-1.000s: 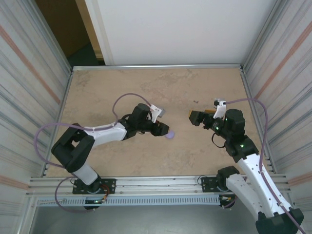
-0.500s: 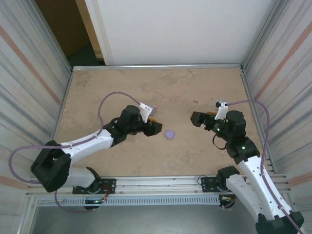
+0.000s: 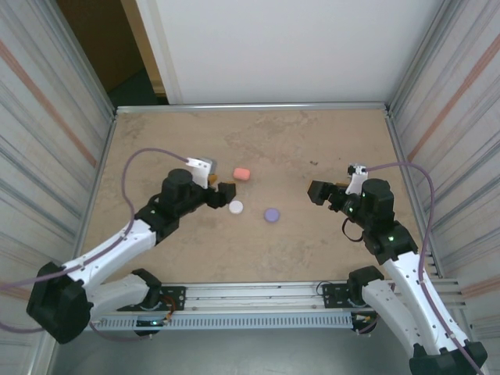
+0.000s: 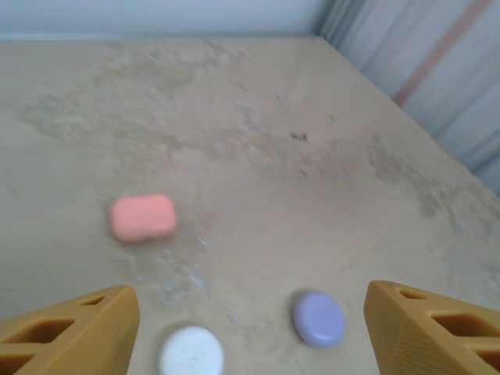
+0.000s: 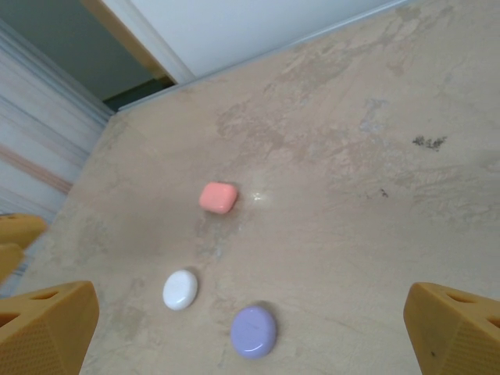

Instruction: Insert wireless bluetooth earbuds into charging case

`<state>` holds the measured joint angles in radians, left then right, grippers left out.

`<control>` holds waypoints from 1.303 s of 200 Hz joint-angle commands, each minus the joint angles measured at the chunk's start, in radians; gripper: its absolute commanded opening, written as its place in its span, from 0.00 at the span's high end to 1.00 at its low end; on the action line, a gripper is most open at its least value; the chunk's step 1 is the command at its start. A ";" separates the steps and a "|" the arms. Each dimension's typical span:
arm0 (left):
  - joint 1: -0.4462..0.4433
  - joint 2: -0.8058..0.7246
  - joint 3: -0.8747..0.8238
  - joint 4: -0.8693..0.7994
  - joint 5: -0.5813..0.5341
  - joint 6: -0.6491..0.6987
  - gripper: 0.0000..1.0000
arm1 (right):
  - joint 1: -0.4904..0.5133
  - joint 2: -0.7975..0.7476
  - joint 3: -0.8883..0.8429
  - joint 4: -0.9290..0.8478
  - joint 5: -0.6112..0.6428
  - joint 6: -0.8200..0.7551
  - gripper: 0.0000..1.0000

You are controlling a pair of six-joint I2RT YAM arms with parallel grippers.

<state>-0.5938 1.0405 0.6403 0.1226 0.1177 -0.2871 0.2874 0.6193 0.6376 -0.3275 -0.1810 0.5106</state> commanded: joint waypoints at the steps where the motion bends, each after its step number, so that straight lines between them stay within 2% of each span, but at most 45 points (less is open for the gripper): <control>1: 0.025 -0.080 -0.025 0.001 -0.044 0.000 0.20 | -0.004 -0.009 0.033 -0.028 0.046 -0.036 0.01; 35: 0.068 -0.185 -0.056 -0.026 -0.119 0.032 0.15 | -0.005 0.005 0.033 -0.054 0.073 -0.063 0.01; 83: 0.084 -0.306 -0.108 -0.024 -0.320 0.110 0.02 | -0.008 0.021 0.034 -0.059 0.148 -0.112 0.01; 98: 0.098 -0.334 -0.111 -0.036 -0.357 0.105 0.01 | -0.009 0.025 0.033 -0.060 0.177 -0.137 0.01; 162: 0.197 -0.354 -0.119 -0.029 -0.371 0.124 0.01 | -0.035 0.056 0.022 -0.049 0.274 -0.217 0.01; 190: 0.231 -0.330 -0.123 -0.017 -0.365 0.148 0.01 | -0.071 0.067 -0.003 -0.004 0.264 -0.233 0.01; 240: 0.246 -0.256 -0.137 0.045 -0.447 0.199 0.01 | -0.155 0.139 -0.073 0.148 0.243 -0.319 0.01; 260: 0.254 -0.229 -0.146 0.074 -0.462 0.215 0.01 | -0.197 0.180 -0.108 0.238 0.192 -0.353 0.01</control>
<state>-0.3538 0.7914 0.5110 0.1234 -0.2886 -0.1169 0.1333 0.7639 0.5667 -0.2268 0.0521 0.2287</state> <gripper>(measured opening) 0.986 0.989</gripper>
